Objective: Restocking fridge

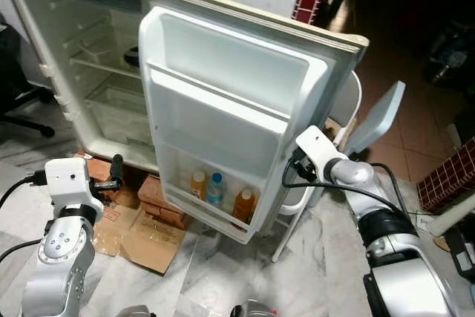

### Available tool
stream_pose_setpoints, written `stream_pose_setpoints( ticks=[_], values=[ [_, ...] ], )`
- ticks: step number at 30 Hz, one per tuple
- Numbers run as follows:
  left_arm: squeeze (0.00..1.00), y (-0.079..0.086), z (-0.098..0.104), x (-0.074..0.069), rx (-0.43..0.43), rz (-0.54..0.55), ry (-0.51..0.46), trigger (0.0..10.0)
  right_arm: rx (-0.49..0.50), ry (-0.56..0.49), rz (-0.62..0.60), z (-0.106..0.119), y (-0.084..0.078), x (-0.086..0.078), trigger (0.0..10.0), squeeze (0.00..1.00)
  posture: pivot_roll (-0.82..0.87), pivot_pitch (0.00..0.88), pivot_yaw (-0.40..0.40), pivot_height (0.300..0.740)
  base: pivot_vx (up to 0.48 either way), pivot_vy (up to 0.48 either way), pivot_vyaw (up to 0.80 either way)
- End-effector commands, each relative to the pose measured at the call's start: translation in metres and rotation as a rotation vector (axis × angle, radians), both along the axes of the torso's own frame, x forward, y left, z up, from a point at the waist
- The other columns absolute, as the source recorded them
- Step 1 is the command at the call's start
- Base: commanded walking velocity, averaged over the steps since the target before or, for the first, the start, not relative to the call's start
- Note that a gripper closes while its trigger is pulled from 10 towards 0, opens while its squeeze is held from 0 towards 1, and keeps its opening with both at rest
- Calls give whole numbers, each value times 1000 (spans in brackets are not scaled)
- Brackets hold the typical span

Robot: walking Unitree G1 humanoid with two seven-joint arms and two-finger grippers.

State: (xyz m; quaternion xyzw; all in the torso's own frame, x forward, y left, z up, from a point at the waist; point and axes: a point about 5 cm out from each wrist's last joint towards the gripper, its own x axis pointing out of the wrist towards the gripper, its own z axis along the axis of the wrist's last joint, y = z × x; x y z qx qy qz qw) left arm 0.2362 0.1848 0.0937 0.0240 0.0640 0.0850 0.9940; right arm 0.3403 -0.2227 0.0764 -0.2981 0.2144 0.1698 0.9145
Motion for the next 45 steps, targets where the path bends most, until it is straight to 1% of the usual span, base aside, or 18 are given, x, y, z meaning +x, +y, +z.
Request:
stream_pose_setpoints(
  ticks=[1, 3, 5, 6, 10, 12, 13, 16, 19, 24, 30, 33, 35, 37, 40, 41, 42, 45],
  values=[
    [0, 0, 1, -1, 4, 9, 8, 10000, 3, -309, -203, 59, -20, 29, 10000, 1000, 122, 0, -83, 740, 0, 0, 0],
    [0, 2, 0, -2, 11, 24, 19, 10000, 130, -393, -263, 71, -13, 35, 10000, 1000, 121, 0, -81, 740, 0, 0, 0],
    [0, 13, -7, -8, -20, 114, 72, 10000, 439, -413, -225, 83, 14, 42, 10000, 1000, 124, 0, -80, 740, 0, 0, 0],
    [0, 13, -7, -8, -20, 114, 72, 10000, 439, -413, -225, 83, 14, 42, 10000, 1000, 124, 0, -80, 740, 0, 0, 0],
    [0, 33, -21, -19, -138, 234, 158, 10000, 681, -320, 23, 82, 49, 37, 10000, 1000, 133, 0, -85, 740, 0, 0, 0],
    [0, 37, -24, -21, -148, 248, 171, 10000, 711, -247, 155, 75, 61, 29, 10000, 1000, 134, 0, -86, 740, 0, 0, 0],
    [0, 39, -25, -22, -152, 253, 173, 10000, 645, -145, 277, 58, 67, 16, 10000, 1000, 134, 0, -89, 740, 0, 0, 0],
    [0, 38, -25, -21, -146, 247, 172, 10000, 602, -59, 323, 44, 66, 8, 10000, 1000, 135, 0, -90, 740, 0, 0, 0],
    [0, 33, -24, -19, -148, 221, 178, 10000, 437, 128, 359, 9, 43, -10, 10000, 1000, 133, 0, -85, 740, 0, 0, 0],
    [0, 34, -25, -19, -157, 222, 192, 10000, 263, 170, 278, -2, 20, -13, 10000, 1000, 133, 0, -80, 740, 0, 0, 0],
    [0, 36, -30, -20, -183, 239, 233, 10000, -84, 253, 228, -12, -17, -17, 10000, 1000, 138, 0, -77, 740, 0, 0, 0],
    [0, 36, -30, -20, -183, 237, 234, 10000, -140, 112, 88, 1, -22, -2, 10000, 1000, 142, 0, -79, 740, 0, 0, 0],
    [0, 36, -30, -20, -185, 238, 238, 10000, -59, -89, -70, 25, -17, 17, 10000, 1000, 142, 0, -79, 740, 0, 0, 0],
    [0, 37, -30, -20, -186, 239, 239, 10000, -28, -162, -105, 35, -13, 23, 10000, 1000, 143, 0, -77, 740, 0, 0, 0],
    [0, 36, -30, -19, -183, 231, 243, 10000, 203, -417, -225, 70, 7, 41, 10000, 965, 141, 0, -73, 740, 0, 0, 0],
    [0, 36, -30, -19, -183, 230, 243, 10000, 222, -444, -237, 74, 10, 43, 10000, 843, 141, 0, -73, 740, 0, 0, 0],
    [0, 35, -30, -19, -183, 227, 245, 10000, 362, -502, -266, 85, 23, 47, 10000, 784, 139, 0, -72, 740, 0, 0, 0],
    [0, 35, -30, -18, -184, 226, 246, 10000, 479, -528, -264, 92, 37, 50, 10000, 741, 138, 0, -72, 740, 0, 0, 0]
  ],
)
